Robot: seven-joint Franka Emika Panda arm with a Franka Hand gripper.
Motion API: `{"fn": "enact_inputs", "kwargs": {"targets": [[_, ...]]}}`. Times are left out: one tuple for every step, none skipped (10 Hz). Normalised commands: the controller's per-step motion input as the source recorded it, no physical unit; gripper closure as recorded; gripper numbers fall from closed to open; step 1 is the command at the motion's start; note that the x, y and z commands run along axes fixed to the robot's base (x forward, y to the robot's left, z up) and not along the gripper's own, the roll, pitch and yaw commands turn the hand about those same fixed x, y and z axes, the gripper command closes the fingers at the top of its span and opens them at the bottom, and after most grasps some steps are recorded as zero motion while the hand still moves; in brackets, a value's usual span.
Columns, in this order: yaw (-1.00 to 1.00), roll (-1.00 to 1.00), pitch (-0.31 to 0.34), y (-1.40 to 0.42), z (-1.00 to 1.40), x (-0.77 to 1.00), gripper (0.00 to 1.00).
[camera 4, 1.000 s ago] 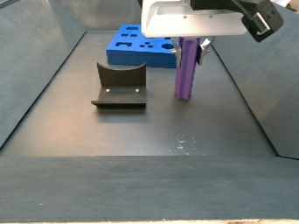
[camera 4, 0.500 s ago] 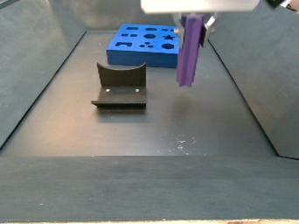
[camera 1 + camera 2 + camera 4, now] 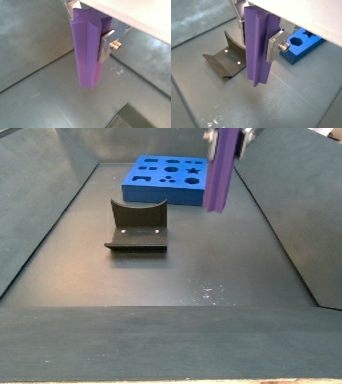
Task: Pick up the star object. Move up. Move to above the board. Insert the star object.
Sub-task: Move to above the board.
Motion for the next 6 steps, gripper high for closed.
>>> {"fn": "enact_inputs", "kwargs": {"targets": [[-0.04, 0.06, 0.002, 0.09, 1.0, -0.06, 1.0], [-0.04, 0.0, 0.032, 0.08, 1.0, -0.05, 1.0], [-0.04, -0.04, 0.05, 0.08, 1.0, -0.04, 1.0], [-0.04, -0.07, 0.057, 0.08, 1.0, -0.03, 1.0], [-0.03, -0.1, 0.056, 0.05, 0.79, -0.02, 1.0], [-0.03, -0.12, 0.053, 0.03, 0.65, -0.01, 1.0]]}}
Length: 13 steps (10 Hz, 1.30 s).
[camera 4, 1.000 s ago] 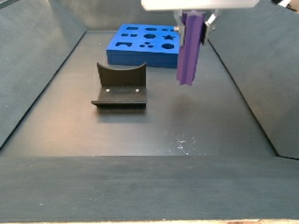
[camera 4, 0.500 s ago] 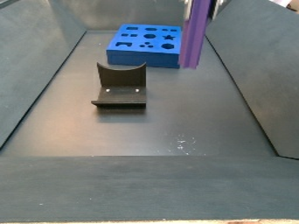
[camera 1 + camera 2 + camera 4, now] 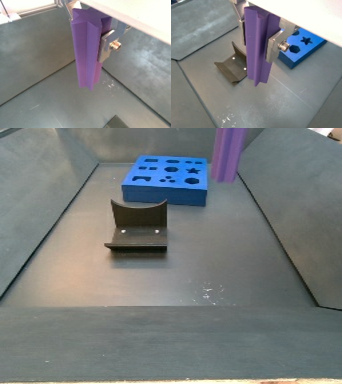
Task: Pick up the star object. Move up. Move to above the board. Insert the star object.
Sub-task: Move to above the board.
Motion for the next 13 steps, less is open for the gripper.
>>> {"fn": "enact_inputs", "kwargs": {"targets": [[-0.04, -0.14, 0.047, 0.03, 0.51, -0.01, 1.0], [-0.04, -0.15, 0.04, 0.02, 0.32, -0.01, 1.0], [-0.04, -0.16, 0.036, 0.02, 0.19, -0.01, 1.0], [-0.33, -0.27, 0.355, -1.0, 0.09, 0.22, 1.0], [-0.29, -0.2, 0.351, -1.0, 0.09, 0.23, 1.0], [-0.21, -0.13, 0.335, -1.0, 0.09, 0.24, 1.0], [-0.08, -0.1, 0.255, -1.0, 0.09, 0.25, 1.0], [-0.03, -0.07, 0.197, -1.0, 0.09, 0.25, 1.0], [0.0, -0.02, 0.138, -1.0, 0.09, 0.26, 1.0], [0.0, -0.02, 0.106, -1.0, 0.09, 0.26, 1.0], [0.01, -0.01, 0.103, -1.0, 0.09, 0.27, 1.0], [0.0, -0.01, 0.106, -1.0, 0.1, 0.28, 1.0], [0.01, 0.0, 0.119, -1.0, 0.1, 0.3, 1.0]]}}
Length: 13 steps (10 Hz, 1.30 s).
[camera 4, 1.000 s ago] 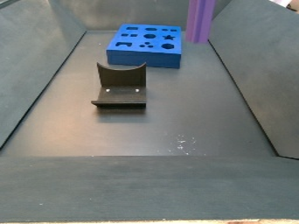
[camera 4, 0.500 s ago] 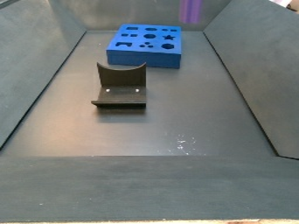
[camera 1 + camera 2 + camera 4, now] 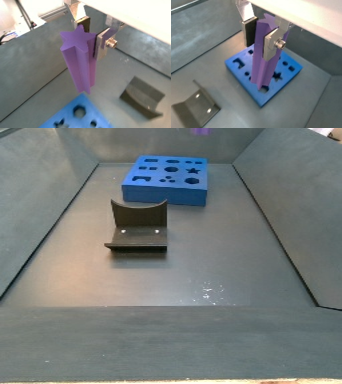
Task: Pick up the star object. Move up. Move to above the board. Insert the star object.
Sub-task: Move to above the board, then insert the star object.
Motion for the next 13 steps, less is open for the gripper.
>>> {"fn": "enact_inputs", "kwargs": {"targets": [[0.01, 0.02, 0.13, -1.0, 0.1, 0.32, 1.0], [0.01, 0.04, 0.151, -1.0, 0.1, 0.37, 1.0], [0.01, 0.06, 0.164, -0.77, 0.08, 0.33, 1.0], [0.01, 0.1, 0.181, -0.43, 0.04, 0.25, 1.0], [0.01, 0.09, 0.184, -0.32, 0.04, 0.21, 1.0], [0.01, 0.09, 0.158, -0.18, 0.03, 0.15, 1.0], [0.0, -0.01, 0.0, -0.06, -0.04, 0.0, 1.0], [0.0, -0.01, -0.027, -0.03, -0.15, 0.0, 1.0], [0.0, -0.09, 0.0, 0.0, -0.16, 0.06, 1.0], [0.0, 0.0, 0.0, 0.0, -0.06, 0.0, 1.0], [0.0, -0.09, -0.003, 0.0, -0.18, 0.0, 1.0], [0.0, -0.15, -0.024, 0.0, -0.25, 0.0, 1.0], [0.0, -0.16, -0.031, 0.0, -0.24, 0.0, 1.0]]}}
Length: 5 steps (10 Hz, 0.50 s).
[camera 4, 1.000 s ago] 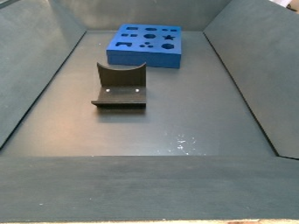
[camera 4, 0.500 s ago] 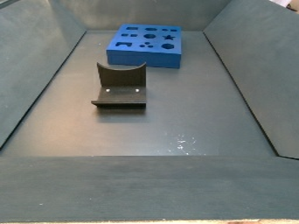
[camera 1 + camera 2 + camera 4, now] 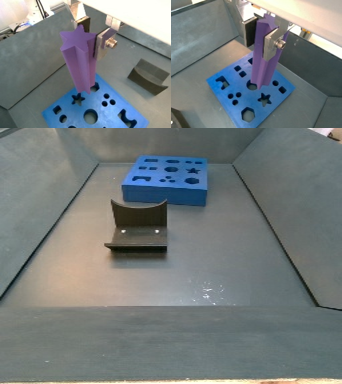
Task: Pick up the star object. Move up. Move to above the board. Insert the star object.
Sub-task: Insert the star object.
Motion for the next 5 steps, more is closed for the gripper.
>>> {"fn": "enact_inputs", "kwargs": {"targets": [[0.0, -0.08, 0.0, 0.0, -0.07, 0.0, 1.0], [0.0, 0.01, 0.0, 0.0, -0.13, 0.0, 1.0], [-0.22, -0.12, 0.0, 0.09, -0.62, 0.0, 1.0], [-0.31, -0.22, 0.0, 0.13, -0.71, 0.0, 1.0], [-0.35, -0.21, 0.0, 0.15, -0.73, 0.0, 1.0]]}}
